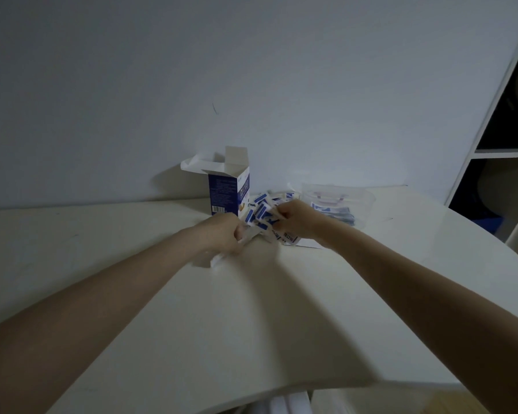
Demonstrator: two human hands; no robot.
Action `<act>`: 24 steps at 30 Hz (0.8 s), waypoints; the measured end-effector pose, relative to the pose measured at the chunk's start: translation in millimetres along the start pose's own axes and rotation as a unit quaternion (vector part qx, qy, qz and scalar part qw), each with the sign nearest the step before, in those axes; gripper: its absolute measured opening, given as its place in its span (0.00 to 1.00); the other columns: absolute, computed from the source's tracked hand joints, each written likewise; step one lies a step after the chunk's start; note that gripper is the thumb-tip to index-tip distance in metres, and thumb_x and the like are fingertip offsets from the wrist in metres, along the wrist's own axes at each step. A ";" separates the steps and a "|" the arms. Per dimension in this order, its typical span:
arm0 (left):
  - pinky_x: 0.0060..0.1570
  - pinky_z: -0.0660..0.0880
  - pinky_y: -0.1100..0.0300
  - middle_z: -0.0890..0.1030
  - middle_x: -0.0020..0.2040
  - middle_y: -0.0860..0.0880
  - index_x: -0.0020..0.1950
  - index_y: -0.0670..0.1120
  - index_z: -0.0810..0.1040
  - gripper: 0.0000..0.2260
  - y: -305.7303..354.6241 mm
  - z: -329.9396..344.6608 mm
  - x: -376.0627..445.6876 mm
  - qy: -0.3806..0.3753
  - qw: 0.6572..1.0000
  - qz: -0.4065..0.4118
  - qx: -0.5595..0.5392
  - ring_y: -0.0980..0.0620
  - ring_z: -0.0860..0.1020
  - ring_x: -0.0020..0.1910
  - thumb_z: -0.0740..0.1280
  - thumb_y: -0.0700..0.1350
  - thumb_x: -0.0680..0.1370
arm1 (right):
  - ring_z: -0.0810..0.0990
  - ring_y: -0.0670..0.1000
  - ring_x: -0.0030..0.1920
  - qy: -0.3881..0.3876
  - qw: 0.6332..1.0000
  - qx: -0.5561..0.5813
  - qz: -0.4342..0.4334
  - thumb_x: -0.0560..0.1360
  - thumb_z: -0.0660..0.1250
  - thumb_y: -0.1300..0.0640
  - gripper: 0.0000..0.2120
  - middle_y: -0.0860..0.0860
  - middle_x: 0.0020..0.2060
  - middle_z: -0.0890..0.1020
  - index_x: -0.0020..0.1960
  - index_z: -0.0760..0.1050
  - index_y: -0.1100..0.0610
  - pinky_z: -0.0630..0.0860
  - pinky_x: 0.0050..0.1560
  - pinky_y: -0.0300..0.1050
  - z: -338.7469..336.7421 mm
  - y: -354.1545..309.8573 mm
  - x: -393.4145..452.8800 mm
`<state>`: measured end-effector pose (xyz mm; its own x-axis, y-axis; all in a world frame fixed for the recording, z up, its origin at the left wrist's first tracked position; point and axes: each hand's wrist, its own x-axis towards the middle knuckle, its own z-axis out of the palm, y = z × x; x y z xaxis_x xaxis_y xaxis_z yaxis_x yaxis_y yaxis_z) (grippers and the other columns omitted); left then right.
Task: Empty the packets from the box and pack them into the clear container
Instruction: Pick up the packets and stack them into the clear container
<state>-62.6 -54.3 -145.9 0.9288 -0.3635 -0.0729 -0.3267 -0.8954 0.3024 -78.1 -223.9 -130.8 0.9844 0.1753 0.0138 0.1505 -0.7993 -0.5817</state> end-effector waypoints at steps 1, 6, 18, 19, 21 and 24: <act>0.28 0.60 0.63 0.64 0.29 0.51 0.29 0.47 0.64 0.15 0.7 -0.5 -0.3 0.015 0.999 0.003 -0.045 0.54 0.64 0.29 0.66 0.38 0.72 | 0.75 0.52 0.44 0.008 0.999 0.036 0.012 0.76 0.61 0.66 0.09 0.59 0.44 0.78 0.52 0.76 0.67 0.74 0.42 0.43 -1.5 1.7 0.9; 0.24 0.63 0.67 0.66 0.28 0.50 0.28 0.46 0.68 0.16 2.4 -18.0 -4.5 -0.012 0.951 -0.021 -0.309 0.55 0.63 0.27 0.73 0.44 0.71 | 0.81 0.60 0.49 -0.022 0.976 0.207 0.056 0.77 0.58 0.68 0.10 0.59 0.48 0.80 0.56 0.73 0.64 0.78 0.53 0.55 -8.6 6.6 -1.2; 0.27 0.77 0.69 0.77 0.36 0.43 0.42 0.39 0.76 0.04 2.0 -15.5 9.2 0.094 0.838 -0.062 -0.534 0.59 0.77 0.21 0.65 0.32 0.76 | 0.78 0.55 0.43 -0.039 0.911 0.403 0.083 0.79 0.57 0.67 0.08 0.58 0.44 0.78 0.42 0.70 0.62 0.76 0.43 0.45 -13.3 11.1 -2.5; 0.27 0.77 0.70 0.78 0.36 0.43 0.42 0.38 0.77 0.05 3.9 -15.0 9.0 0.094 0.833 -0.057 -0.542 0.59 0.78 0.22 0.64 0.32 0.76 | 0.77 0.52 0.41 -0.049 0.911 0.402 0.081 0.78 0.58 0.67 0.10 0.55 0.40 0.77 0.39 0.71 0.60 0.76 0.44 0.44 -13.3 9.8 -3.5; 0.30 0.78 0.69 0.79 0.38 0.42 0.44 0.38 0.77 0.05 8.9 -14.0 9.3 0.076 0.832 -0.037 -0.549 0.57 0.80 0.25 0.63 0.31 0.77 | 0.76 0.50 0.40 -0.065 0.915 0.392 0.071 0.78 0.59 0.67 0.10 0.53 0.39 0.77 0.39 0.72 0.59 0.74 0.44 0.44 -10.9 5.6 -6.0; 0.35 0.80 0.68 0.81 0.43 0.41 0.48 0.38 0.78 0.06 16.1 -15.3 10.8 0.036 0.848 -0.014 -0.529 0.55 0.82 0.31 0.62 0.31 0.77 | 0.79 0.57 0.48 -0.012 0.961 0.275 0.041 0.77 0.60 0.67 0.05 0.59 0.48 0.80 0.44 0.72 0.60 0.75 0.40 0.41 -5.3 -2.7 -4.0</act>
<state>-55.1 -68.7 -127.4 0.9544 -0.2950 -0.0466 -0.0003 -0.1569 0.9876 -82.0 -225.5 -125.0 0.9877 0.1427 -0.0643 -0.0039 -0.3883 -0.9215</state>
